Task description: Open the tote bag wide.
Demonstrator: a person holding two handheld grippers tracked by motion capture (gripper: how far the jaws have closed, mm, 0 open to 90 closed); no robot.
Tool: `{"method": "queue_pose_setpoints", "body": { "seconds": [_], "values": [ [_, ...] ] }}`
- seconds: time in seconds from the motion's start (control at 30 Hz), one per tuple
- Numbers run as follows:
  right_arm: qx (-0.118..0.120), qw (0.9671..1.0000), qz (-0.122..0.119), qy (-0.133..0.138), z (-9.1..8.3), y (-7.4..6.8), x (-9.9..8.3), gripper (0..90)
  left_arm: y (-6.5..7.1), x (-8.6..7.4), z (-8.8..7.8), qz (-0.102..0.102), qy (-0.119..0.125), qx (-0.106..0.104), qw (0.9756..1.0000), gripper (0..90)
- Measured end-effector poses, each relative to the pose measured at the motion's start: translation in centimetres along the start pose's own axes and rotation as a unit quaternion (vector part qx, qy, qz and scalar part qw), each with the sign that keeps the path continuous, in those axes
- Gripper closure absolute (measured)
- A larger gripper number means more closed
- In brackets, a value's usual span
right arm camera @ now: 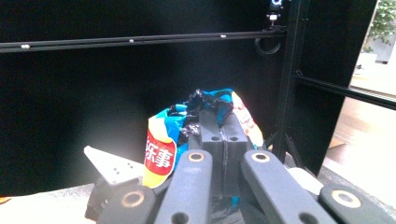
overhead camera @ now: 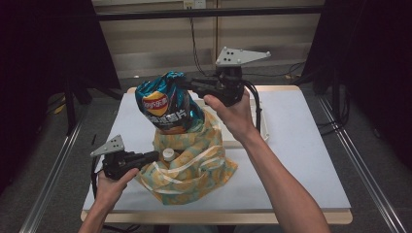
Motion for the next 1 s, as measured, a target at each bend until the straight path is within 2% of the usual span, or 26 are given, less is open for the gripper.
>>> {"method": "queue_pose_setpoints", "body": {
  "seconds": [0.17,0.27,0.5,0.67,0.83,1.0],
  "values": [
    [0.003,0.9999,-0.004,0.013,0.8,-0.5,0.4,90.0,-0.5,-0.5,-0.1,-0.004,-0.004,0.005,1.0,88.7],
    [0.002,0.9999,-0.004,0.012,1.2,-0.5,0.6,90.0,-0.5,-1.2,-0.1,-0.005,-0.015,0.005,0.9999,88.8],
    [-0.003,0.9996,-0.014,0.025,1.2,-0.5,2.8,90.0,-0.6,-1.9,0.0,-0.011,-0.026,0.003,0.9996,88.9],
    [-0.009,0.9993,-0.019,0.032,1.0,-0.3,3.8,90.0,-0.4,-2.5,0.2,-0.006,-0.041,0.002,0.9992,89.0],
    [-0.016,0.9992,-0.018,0.032,0.7,0.3,3.9,90.0,-0.4,-2.5,-0.3,-0.006,-0.035,0.004,0.9993,88.8],
    [-0.028,0.9991,-0.014,0.028,0.2,1.3,4.1,90.0,-0.9,-2.8,-1.0,-0.02,-0.025,0.008,0.9995,88.0]
  ]
}}
Point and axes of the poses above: each handheld gripper's, and its own axes: z roughly forward along the jaws, x roughly out of its top, y roughly to its right, the point moved 8 cm from there along z, roughly forward along the jaws, and after that the axes turned 8 degrees about y, right-handed, at the moved point
